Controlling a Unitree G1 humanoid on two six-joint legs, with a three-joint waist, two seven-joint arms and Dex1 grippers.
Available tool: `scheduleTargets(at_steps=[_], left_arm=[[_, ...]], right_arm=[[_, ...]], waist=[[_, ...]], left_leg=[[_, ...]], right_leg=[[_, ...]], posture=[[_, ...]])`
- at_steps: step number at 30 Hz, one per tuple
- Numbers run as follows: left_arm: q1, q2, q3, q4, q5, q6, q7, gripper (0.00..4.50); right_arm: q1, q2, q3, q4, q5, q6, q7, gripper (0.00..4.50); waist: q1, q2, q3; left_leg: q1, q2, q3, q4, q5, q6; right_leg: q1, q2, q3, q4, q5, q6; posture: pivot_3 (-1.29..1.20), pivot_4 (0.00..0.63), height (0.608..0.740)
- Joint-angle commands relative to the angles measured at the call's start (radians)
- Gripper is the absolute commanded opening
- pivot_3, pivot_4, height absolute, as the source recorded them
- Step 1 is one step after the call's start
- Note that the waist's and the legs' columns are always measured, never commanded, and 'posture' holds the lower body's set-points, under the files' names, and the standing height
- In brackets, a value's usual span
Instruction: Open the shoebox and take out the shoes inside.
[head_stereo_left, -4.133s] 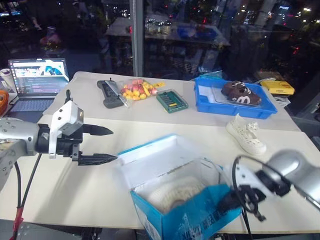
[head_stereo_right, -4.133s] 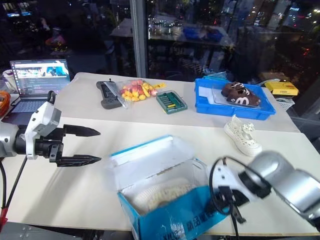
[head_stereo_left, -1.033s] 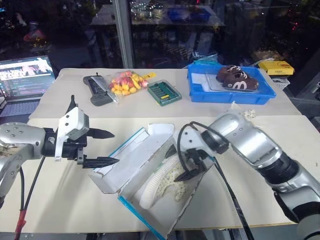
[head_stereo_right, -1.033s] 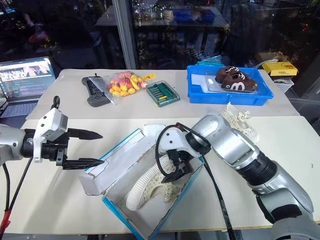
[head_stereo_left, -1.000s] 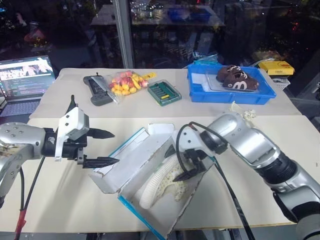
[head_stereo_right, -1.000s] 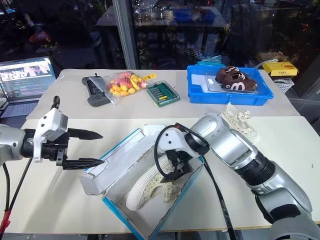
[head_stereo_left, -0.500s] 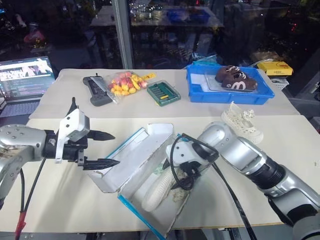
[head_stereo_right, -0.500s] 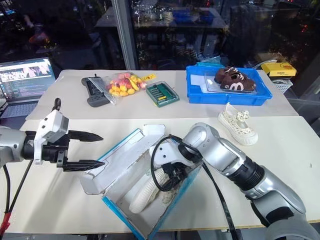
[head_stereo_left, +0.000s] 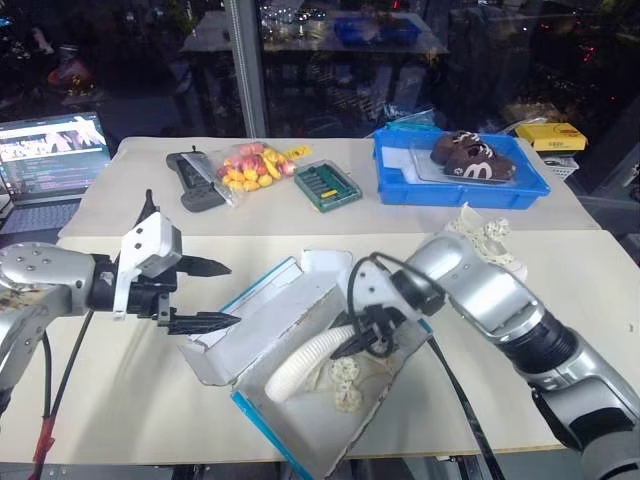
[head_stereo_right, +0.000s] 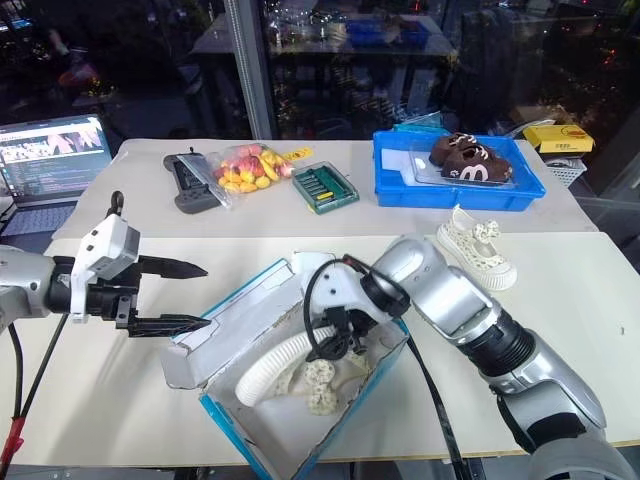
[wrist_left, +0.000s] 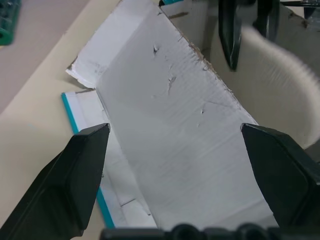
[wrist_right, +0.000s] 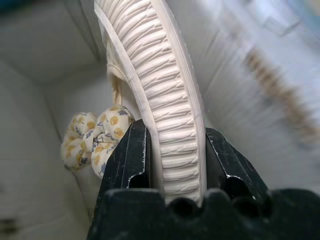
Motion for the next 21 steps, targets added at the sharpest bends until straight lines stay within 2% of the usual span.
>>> scheduleTargets(at_steps=[1,6,11,17,21], left_arm=[[-0.026,0.003,0.005,0.004,0.009,-0.024,-0.008,4.50],[-0.037,-0.004,-0.005,0.012,0.020,-0.032,-0.013,4.50],[-0.051,-0.012,-0.027,0.025,0.027,-0.045,-0.019,4.50],[-0.074,-0.036,-0.058,0.038,0.040,-0.057,-0.022,4.50],[-0.073,-0.043,-0.060,0.035,0.041,-0.057,-0.023,4.50]], right_arm=[[-0.053,-0.005,-0.138,-0.038,0.128,0.064,0.004,0.93],[-0.139,0.017,-0.299,0.042,0.266,0.188,-0.072,0.93],[-0.284,-0.108,-0.432,0.319,0.222,0.201,-0.161,0.93],[-0.336,-0.208,-0.454,0.595,0.192,0.229,-0.175,0.93],[-0.230,-0.221,-0.368,0.654,0.135,0.268,-0.182,0.93]], waist=[[0.001,0.000,0.000],[0.000,0.000,0.000],[0.007,0.000,0.000],[0.006,0.000,0.000],[-0.007,0.000,0.000]], left_leg=[[0.000,0.000,0.000,0.000,0.000,0.000],[0.000,0.000,0.000,0.000,0.000,0.000],[0.000,0.000,0.000,0.000,0.000,0.000],[-0.002,0.000,0.000,-0.001,0.000,0.000],[-0.002,0.000,0.000,-0.002,0.000,0.001]], right_leg=[[0.000,0.000,0.000,0.000,0.000,0.000],[0.000,0.000,0.000,0.000,0.000,0.000],[0.000,0.000,0.000,0.000,0.001,-0.003],[-0.001,0.000,0.000,-0.004,0.001,-0.003],[-0.001,0.000,0.000,-0.003,0.001,-0.003]], posture=[[0.00,0.150,0.740],[0.00,0.150,0.740],[0.00,0.150,0.740],[0.00,0.150,0.740],[0.00,0.150,0.740]])
